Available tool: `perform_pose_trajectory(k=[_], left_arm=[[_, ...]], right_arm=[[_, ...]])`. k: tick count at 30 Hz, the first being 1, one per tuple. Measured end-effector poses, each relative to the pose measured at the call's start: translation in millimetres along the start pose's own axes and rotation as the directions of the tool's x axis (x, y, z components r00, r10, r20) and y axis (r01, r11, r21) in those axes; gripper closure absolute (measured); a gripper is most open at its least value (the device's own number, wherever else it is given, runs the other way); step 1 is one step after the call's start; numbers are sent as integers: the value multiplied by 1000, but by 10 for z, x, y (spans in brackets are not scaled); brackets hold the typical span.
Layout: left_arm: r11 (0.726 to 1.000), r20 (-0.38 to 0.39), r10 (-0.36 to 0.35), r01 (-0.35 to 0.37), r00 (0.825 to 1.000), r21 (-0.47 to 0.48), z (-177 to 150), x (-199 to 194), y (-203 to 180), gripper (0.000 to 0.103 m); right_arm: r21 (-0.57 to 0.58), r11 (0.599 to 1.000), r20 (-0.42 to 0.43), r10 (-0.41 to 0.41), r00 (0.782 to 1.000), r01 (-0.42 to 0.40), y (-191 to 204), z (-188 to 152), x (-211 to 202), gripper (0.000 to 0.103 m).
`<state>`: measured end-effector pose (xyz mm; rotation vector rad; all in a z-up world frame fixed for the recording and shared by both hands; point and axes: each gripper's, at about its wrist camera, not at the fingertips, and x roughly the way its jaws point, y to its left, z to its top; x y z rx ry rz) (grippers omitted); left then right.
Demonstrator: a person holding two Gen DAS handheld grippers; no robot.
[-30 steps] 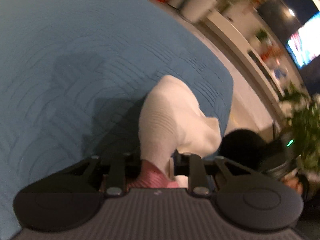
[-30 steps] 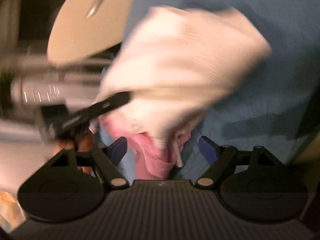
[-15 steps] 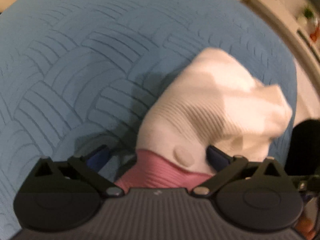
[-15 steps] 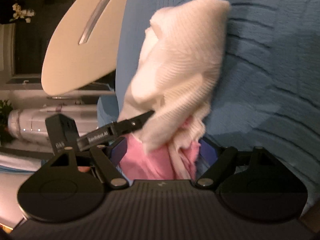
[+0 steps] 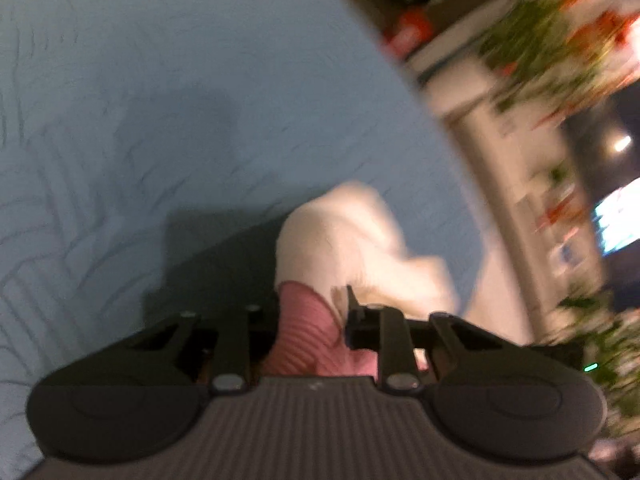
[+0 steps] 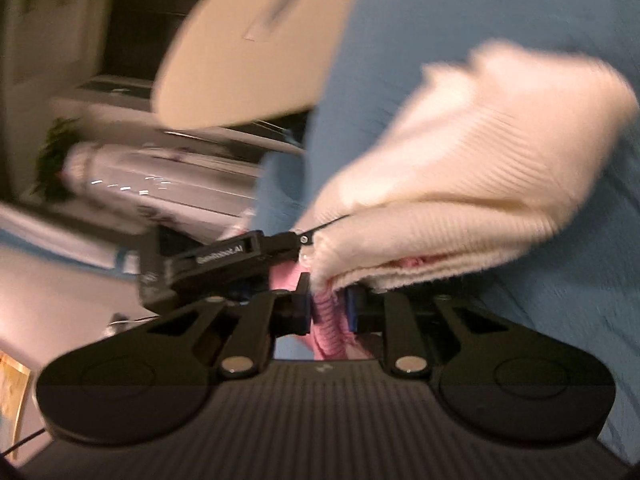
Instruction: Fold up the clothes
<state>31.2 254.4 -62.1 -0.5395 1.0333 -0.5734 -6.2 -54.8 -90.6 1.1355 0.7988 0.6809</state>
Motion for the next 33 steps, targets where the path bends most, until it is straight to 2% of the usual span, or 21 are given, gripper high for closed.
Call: perform_pose_trajectory(k=[3, 4, 5, 7, 8, 10, 11, 12, 13, 14, 15, 16, 17, 21, 24, 25, 26, 27, 29, 31, 33], left_arm=[[996, 121, -80, 76, 989, 41, 66, -408, -260, 76], [986, 211, -146, 125, 967, 111, 55, -676, -398, 75], [973, 272, -190, 144, 943, 181, -12, -928, -496, 71], [953, 347, -221, 126, 911, 276, -198, -1381, -624, 62], [954, 356, -213, 115, 910, 277, -313, -1549, -623, 55], [965, 327, -182, 104, 927, 243, -473, -1604, -541, 42], [982, 252, -119, 76, 960, 172, -697, -1568, -357, 35], [988, 212, -84, 55, 974, 141, -776, -1506, -275, 34], [998, 106, 16, -22, 994, 59, -989, -1397, -74, 36], [997, 58, 74, -74, 996, 4, -1122, -1358, 61, 37], [991, 8, 129, -128, 992, -48, -1254, -1319, 196, 40], [978, -46, 180, -184, 983, -97, -1386, -1281, 331, 42], [971, -50, 201, -205, 978, -119, -1474, -1307, 399, 41], [970, 20, 196, -191, 980, -149, -1524, -1561, 373, 31], [971, 73, 232, -226, 970, -83, -1440, -1509, 187, 18], [970, 89, 245, -242, 966, -35, -1423, -1492, 105, 15], [966, 90, 257, -258, 962, -3, -1411, -1391, 90, 13], [964, 86, 265, -267, 960, 13, -1421, -1406, 37, 12], [946, 48, 309, -313, 950, 86, -1439, -1352, -123, 12], [934, 28, 332, -333, 943, 129, -1476, -1462, -267, 12], [932, 15, 338, -337, 941, 134, -1494, -1392, -290, 12]], right_arm=[[-161, 983, 50, 96, 994, -87, 452, 203, -137, 83], [-283, 953, 60, 133, 989, -111, 725, 287, -185, 83], [-381, 916, 64, 161, 985, -125, 933, 328, -230, 83], [-611, 780, 39, 203, 978, -138, 1402, 278, -307, 83], [-662, 737, 20, 199, 980, -136, 1498, 225, -303, 83], [-726, 675, -17, 178, 984, -134, 1568, 116, -281, 83], [-765, 634, -48, 122, 991, -115, 1485, -29, -219, 83], [-784, 613, -67, 65, 996, -93, 1362, -161, -159, 83], [-792, 607, -77, 21, 997, -74, 1255, -256, -116, 82], [-779, 625, -109, -62, 992, -47, 1055, -367, -32, 82], [-756, 655, -155, -163, 974, -11, 803, -488, 75, 82], [-733, 679, -204, -260, 944, 29, 551, -609, 181, 81], [-719, 694, -228, -296, 928, 44, 439, -674, 199, 79], [-681, 730, -226, -277, 934, 52, 558, -540, 175, 75], [-647, 758, -214, -293, 932, 90, 569, -420, 145, 61], [-644, 758, -211, -304, 929, 102, 546, -417, 108, 52], [-649, 751, -203, -327, 923, 124, 544, -405, 65, 43], [-666, 730, -182, -357, 916, 152, 562, -438, -41, 39], [-722, 667, -137, -401, 906, 186, 643, -468, -146, 23], [-807, 561, -94, -427, 899, 182, 795, -530, -363, 23], [-866, 473, -70, -432, 899, 160, 916, -612, -427, 21]])
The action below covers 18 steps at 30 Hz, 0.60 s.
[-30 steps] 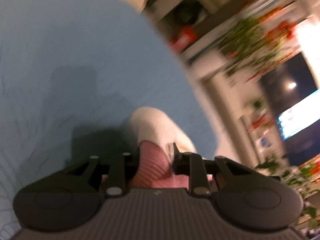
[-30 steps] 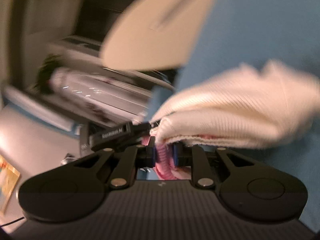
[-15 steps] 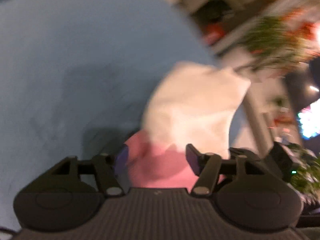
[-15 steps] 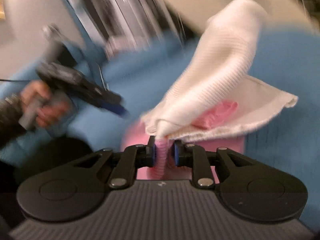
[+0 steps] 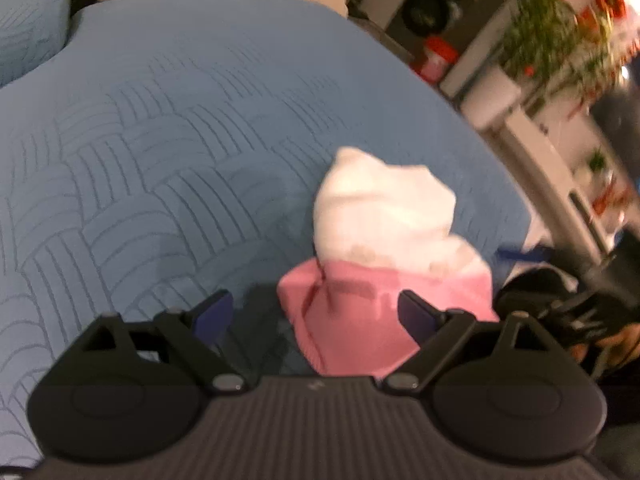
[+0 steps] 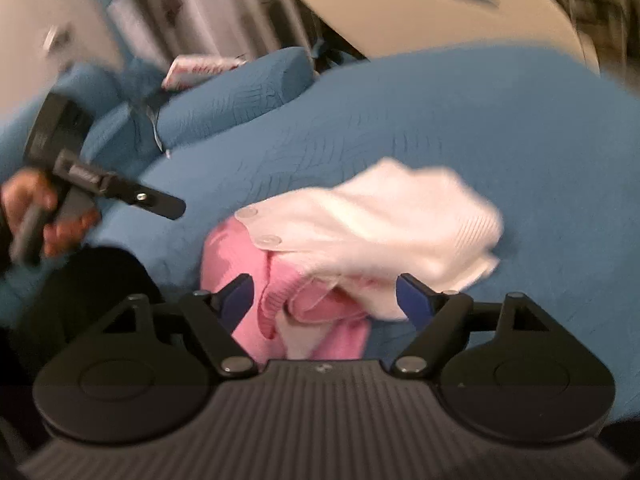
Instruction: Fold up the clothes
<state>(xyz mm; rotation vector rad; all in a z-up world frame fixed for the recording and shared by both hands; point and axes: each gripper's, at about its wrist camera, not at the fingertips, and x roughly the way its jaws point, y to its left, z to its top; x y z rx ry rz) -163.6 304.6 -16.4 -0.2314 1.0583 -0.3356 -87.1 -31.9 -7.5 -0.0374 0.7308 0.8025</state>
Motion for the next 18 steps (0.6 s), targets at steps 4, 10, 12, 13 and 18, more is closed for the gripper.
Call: perform_pose_trajectory(k=[4, 10, 12, 13, 18], left_arm=[[1000, 19, 20, -20, 1000, 9, -61, 10, -27, 12], [995, 70, 15, -8, 997, -102, -114, 86, 136, 12], [994, 82, 9, 0, 997, -110, -131, 72, 146, 12], [994, 89, 10, 0, 996, -109, -139, 61, 144, 12], [999, 116, 5, 1, 993, -54, -127, 83, 84, 12]], right_arm=[[-448, 894, -29, -39, 999, 22, 532, 158, 56, 0], [-762, 644, -165, -94, 982, -67, 1136, 99, 721, 0], [-778, 622, -221, -131, 967, -93, 1119, 109, 962, 0], [-777, 623, -247, -169, 954, -91, 1053, 146, 1104, 0], [-483, 864, -494, -133, 859, -144, 403, 515, 1745, 0]])
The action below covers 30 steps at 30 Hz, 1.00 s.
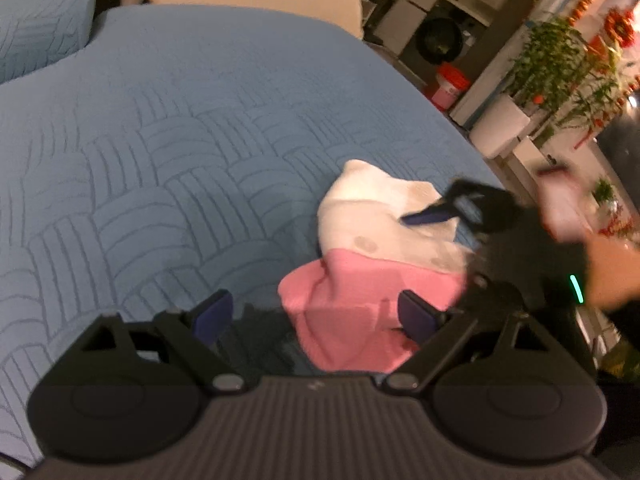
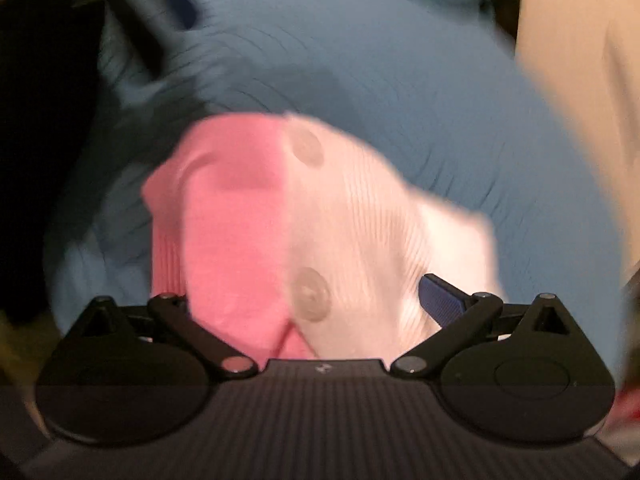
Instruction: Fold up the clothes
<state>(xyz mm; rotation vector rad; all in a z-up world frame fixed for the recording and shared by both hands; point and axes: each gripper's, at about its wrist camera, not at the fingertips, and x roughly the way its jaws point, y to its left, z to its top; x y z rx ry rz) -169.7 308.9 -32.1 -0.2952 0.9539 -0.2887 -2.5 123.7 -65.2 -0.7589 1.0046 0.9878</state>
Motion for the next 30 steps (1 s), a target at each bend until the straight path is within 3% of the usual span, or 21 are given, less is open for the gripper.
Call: perform_pose_trajectory(k=[2, 3, 5, 8, 12, 14, 16, 18, 20, 22, 23, 25, 26, 27, 30], left_arm=[[1000, 18, -9, 9, 1000, 6, 10, -9, 9, 12], [1000, 27, -10, 10, 1000, 6, 13, -18, 18, 12], [999, 91, -32, 31, 995, 14, -20, -126, 31, 12], [995, 206, -91, 82, 974, 50, -75, -341, 36, 12], [969, 373, -171, 87, 912, 230, -176, -697, -188, 12], [907, 451, -197, -13, 870, 421, -203, -944, -500, 11], [839, 486, -211, -98, 848, 536, -206, -1053, -717, 6], [774, 504, -197, -182, 841, 606, -193, -1063, -885, 5], [658, 502, -178, -277, 846, 700, -180, -970, -1116, 5], [552, 474, -142, -328, 869, 767, -193, -792, -1263, 4], [488, 462, -104, -359, 881, 795, -212, -669, -1331, 4], [365, 466, -17, -428, 885, 827, -266, -421, -1433, 3], [324, 468, 30, -452, 883, 831, -270, -309, -1461, 0], [308, 462, 40, -451, 886, 838, -278, -272, -1469, 0], [252, 404, 77, -410, 912, 877, -323, -131, -1556, 6]], right_arm=[[21, 1000, -22, 19, 1000, -19, -19, 28, 26, 0], [14, 1000, -27, 11, 1000, -11, 2, 40, 17, 7], [2, 1000, 23, 24, 999, -24, 7, 40, -163, 52], [39, 996, 196, 71, 978, -80, -99, -34, -693, 59], [13, 994, 380, 94, 920, -107, -224, -106, -1358, 60], [-36, 998, 410, 61, 910, -51, -235, -95, -1593, 60], [-100, 994, 415, 1, 910, 44, -223, -66, -1739, 59], [-181, 972, 403, -64, 913, 148, -194, -37, -1811, 59], [-248, 950, 383, -83, 920, 189, -180, -7, -1834, 59], [-325, 924, 375, -70, 924, 202, -21, 30, -1909, 59], [-351, 914, 376, -62, 924, 204, 136, 74, -1955, 59], [-432, 880, 380, -22, 925, 199, 388, 82, -2018, 59], [-449, 872, 379, -14, 925, 197, 458, 63, -2024, 59], [-499, 841, 382, -2, 924, 209, 606, 32, -2043, 59], [-633, 707, 396, -53, 917, 314, 932, -128, -1991, 59]])
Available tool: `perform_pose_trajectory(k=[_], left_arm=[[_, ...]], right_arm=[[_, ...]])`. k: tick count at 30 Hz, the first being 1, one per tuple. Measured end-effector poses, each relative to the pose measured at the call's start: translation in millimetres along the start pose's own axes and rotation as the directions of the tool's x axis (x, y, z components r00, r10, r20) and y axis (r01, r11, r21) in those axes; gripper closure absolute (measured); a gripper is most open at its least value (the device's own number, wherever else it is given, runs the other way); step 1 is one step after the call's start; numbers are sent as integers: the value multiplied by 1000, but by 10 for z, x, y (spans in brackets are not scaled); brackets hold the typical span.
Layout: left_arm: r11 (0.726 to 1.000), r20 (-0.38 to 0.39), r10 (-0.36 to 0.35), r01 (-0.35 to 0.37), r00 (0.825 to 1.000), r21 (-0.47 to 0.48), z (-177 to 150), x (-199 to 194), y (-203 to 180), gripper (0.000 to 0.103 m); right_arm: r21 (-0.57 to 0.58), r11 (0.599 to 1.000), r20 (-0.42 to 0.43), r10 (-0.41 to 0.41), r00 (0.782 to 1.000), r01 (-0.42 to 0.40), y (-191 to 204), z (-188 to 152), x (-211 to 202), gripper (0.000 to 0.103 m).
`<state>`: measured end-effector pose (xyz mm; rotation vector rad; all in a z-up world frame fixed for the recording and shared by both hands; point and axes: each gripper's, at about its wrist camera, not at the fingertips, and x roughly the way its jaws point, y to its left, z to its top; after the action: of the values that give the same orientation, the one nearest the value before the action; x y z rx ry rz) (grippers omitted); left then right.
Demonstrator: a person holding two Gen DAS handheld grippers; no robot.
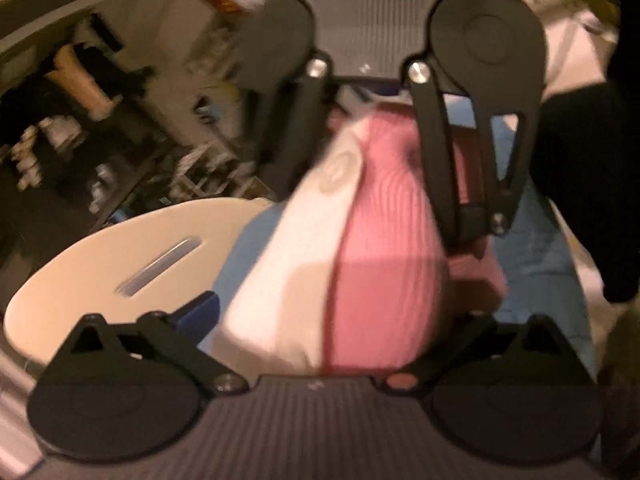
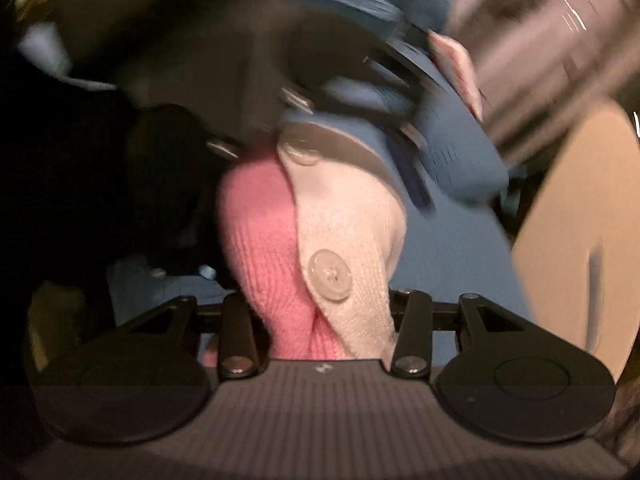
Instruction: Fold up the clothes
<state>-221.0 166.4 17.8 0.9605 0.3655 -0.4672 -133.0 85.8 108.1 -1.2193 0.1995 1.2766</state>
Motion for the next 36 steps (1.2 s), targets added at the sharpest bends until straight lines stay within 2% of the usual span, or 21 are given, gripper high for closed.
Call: perform_pose_trajectory(k=[2, 4, 9, 11, 12, 14, 15, 16, 17, 19, 22, 23, 24, 25, 26, 28, 30, 31, 32, 34, 36], left_arm=[[1000, -33, -5, 5, 999, 7, 14, 43, -54, 31], [1000, -71, -8, 8, 997, -11, 34, 83, -68, 42], [988, -55, 81, -87, 995, -127, -1, 66, 9, 49], [956, -54, 86, -97, 995, -277, -43, 21, 175, 50], [953, -50, 84, -95, 995, -289, -56, -3, 188, 50], [865, 24, 7, 6, 1000, -501, -209, -92, 454, 51], [838, 58, -18, 46, 998, -544, -244, -125, 514, 51], [757, 143, -67, 144, 987, -637, -335, -178, 656, 50], [733, 161, -75, 164, 984, -661, -349, -189, 709, 50], [678, 210, -99, 220, 973, -701, -351, -202, 850, 50], [752, 170, -126, 206, 977, -626, -213, -157, 936, 50], [784, 147, -138, 199, 979, -588, -142, -142, 963, 50], [798, 138, -144, 197, 980, -569, -142, -148, 968, 50], [827, 125, -154, 197, 980, -527, -46, -167, 1000, 50], [853, 118, -165, 202, 979, -481, 92, -222, 1039, 50], [886, 129, -172, 211, 977, -412, 245, -302, 1097, 50], [921, 153, -163, 206, 975, -330, 417, -379, 1053, 50], [936, 166, -159, 202, 973, -289, 504, -418, 1031, 50], [959, 171, -143, 178, 975, -218, 575, -454, 960, 50], [986, 178, -118, 136, 977, -94, 721, -516, 724, 50], [994, 199, -108, 112, 974, -9, 828, -542, 528, 50]], right_arm=[[-29, 1000, -1, -11, 1000, 11, 64, 6, -10, 59], [-47, 998, 0, -29, 1000, 29, 96, -14, 19, 59], [-78, 988, 51, -132, 990, 136, 65, -111, 54, 52], [-64, 981, 78, -176, 981, 181, 2, -139, -46, 30], [-43, 981, 82, -183, 980, 187, -49, -172, -85, 27], [90, 984, 138, -166, 976, 155, -241, -317, -290, 22], [217, 971, 195, -141, 971, 98, -371, -435, -462, 22], [311, 950, 248, -125, 961, 43, -473, -531, -578, 22], [378, 926, 294, -115, 949, -5, -560, -611, -654, 22], [521, 839, 450, -111, 886, -159, -770, -847, -877, 23], [535, 817, 556, -149, 818, -214, -702, -1004, -1145, 22], [528, 823, 585, -173, 793, -209, -618, -1052, -1276, 21], [520, 830, 613, -196, 765, -204, -533, -1100, -1407, 21], [492, 851, 626, -200, 754, -183, -439, -1083, -1456, 21], [467, 869, 622, -191, 760, -163, -385, -1056, -1452, 21], [433, 898, 548, -195, 813, -77, -283, -995, -1314, 21], [450, 893, 505, -228, 833, -29, -251, -1066, -1191, 21], [469, 882, 509, -241, 827, -31, -310, -1142, -1134, 17], [497, 866, 528, -259, 809, -47, -355, -1219, -1127, 2], [520, 852, 557, -285, 780, -60, -360, -1326, -1196, 0], [488, 870, 587, -265, 765, -73, -340, -1362, -1191, 0]])
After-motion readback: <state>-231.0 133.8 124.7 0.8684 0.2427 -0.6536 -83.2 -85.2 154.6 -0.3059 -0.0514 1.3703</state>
